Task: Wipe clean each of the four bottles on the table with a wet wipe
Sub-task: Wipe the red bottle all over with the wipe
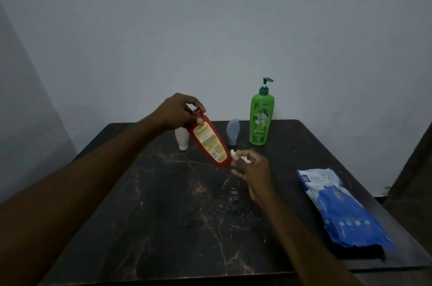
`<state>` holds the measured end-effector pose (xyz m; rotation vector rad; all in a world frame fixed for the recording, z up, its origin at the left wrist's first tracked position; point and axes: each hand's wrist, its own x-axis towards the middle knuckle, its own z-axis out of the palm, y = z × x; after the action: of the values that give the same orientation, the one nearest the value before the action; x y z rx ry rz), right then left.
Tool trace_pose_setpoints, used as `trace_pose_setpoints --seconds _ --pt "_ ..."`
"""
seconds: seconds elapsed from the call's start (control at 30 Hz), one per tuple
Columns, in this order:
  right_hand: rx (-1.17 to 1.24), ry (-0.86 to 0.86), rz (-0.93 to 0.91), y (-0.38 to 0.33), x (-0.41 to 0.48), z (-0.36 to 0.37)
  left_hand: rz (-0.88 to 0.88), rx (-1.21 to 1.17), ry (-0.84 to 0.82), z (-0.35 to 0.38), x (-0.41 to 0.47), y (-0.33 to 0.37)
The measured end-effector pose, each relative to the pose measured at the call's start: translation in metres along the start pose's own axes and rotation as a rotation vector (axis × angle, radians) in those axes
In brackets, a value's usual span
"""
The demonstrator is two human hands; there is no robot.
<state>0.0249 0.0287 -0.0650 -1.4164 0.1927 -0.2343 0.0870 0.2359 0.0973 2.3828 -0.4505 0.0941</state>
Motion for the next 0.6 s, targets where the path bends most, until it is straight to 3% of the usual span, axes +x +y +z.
trace_pose_setpoints --seconds 0.23,0.6 --pt "-0.097 0.073 -0.057 0.007 0.056 0.005 0.076 0.192 0.065 0.007 0.049 -0.01" --pt "-0.501 0.045 -0.265 0.034 0.081 0.008 0.104 0.244 0.078 0.019 0.088 -0.04"
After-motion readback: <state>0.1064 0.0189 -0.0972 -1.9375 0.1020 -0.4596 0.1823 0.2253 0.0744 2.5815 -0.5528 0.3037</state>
